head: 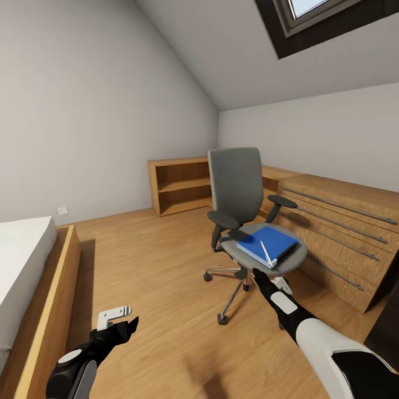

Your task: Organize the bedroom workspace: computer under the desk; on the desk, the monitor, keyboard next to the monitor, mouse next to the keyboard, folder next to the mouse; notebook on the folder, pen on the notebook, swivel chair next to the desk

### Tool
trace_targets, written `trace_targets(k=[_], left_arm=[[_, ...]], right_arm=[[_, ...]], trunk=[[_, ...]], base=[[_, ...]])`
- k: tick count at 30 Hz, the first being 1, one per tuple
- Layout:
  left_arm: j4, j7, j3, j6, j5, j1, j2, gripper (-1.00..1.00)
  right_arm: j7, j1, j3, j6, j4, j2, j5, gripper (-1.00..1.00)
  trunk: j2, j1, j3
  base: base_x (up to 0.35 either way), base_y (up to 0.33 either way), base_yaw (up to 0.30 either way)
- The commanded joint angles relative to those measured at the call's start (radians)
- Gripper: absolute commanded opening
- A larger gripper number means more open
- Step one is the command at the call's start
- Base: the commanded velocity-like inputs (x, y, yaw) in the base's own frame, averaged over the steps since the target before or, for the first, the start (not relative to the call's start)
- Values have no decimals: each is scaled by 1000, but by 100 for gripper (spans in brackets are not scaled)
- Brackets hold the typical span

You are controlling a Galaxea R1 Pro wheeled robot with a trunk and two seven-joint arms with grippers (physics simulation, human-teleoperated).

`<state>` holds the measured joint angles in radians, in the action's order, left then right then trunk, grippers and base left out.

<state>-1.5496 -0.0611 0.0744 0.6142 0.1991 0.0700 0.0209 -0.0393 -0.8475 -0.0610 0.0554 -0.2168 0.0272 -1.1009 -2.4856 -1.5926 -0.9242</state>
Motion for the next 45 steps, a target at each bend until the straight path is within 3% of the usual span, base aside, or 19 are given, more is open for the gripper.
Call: trace_targets(k=[1,45], left_arm=[[-1,-6,1,5,11,1,1,100],[-1,-6,1,6,11,1,0,100]], right_arm=[[-2,-1,-7,4,1,0,-11,100],[7,-1,-7,7,1,2,-10,100]], trunk=[[0,0,-1],[0,0,-1]], base=[[5,0,0],[45,0,0]])
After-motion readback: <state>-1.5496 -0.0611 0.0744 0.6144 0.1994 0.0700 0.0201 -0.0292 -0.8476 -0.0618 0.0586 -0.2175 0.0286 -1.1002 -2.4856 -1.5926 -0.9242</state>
